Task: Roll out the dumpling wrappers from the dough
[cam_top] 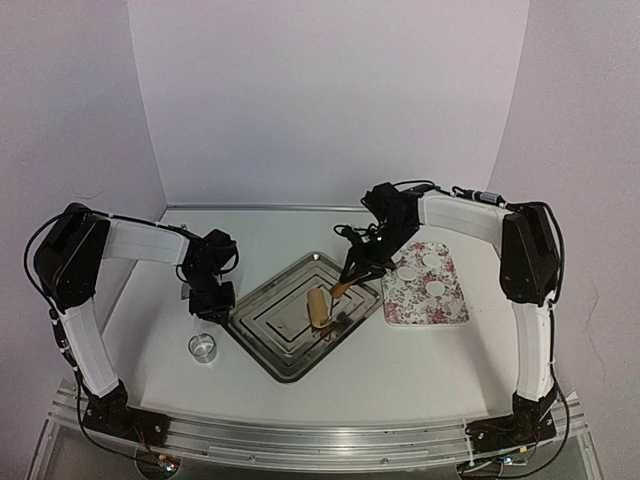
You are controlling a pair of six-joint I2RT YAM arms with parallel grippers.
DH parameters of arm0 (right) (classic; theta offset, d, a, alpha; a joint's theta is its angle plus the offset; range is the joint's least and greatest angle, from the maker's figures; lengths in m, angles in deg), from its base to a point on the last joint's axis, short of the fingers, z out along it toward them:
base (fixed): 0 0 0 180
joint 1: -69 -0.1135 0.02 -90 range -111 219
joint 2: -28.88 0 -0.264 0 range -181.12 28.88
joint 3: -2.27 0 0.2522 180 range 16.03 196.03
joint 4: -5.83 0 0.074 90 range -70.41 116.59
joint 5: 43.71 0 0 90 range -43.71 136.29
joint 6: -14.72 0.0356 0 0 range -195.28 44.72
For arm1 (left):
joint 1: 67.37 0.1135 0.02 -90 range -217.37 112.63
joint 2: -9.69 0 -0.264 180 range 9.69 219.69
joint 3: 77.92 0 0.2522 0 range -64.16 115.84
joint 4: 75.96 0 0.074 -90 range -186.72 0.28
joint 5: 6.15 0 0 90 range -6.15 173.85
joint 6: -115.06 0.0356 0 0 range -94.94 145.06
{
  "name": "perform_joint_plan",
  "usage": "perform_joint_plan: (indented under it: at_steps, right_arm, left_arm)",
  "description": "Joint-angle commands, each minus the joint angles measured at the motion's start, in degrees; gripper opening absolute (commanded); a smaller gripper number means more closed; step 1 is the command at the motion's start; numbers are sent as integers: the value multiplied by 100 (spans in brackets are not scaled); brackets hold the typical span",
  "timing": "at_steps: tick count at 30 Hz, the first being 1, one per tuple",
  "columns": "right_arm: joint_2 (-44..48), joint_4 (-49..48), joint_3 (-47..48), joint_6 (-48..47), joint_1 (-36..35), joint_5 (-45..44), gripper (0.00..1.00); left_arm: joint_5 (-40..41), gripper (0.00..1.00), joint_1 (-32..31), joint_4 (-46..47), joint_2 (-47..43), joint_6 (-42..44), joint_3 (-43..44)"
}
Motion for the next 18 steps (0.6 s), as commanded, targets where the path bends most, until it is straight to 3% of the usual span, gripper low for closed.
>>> perform_joint_plan:
  at_steps: [1, 18]
  right_arm:
    - [-1885, 1785, -940, -52, -403, -3626, 0]
    - [-2003, 1805, -809, -35, -487, -3626, 0]
  left_arm:
    - [158, 0, 11, -12, -11, 22, -231]
    - [146, 0, 8, 29, -131, -21, -364]
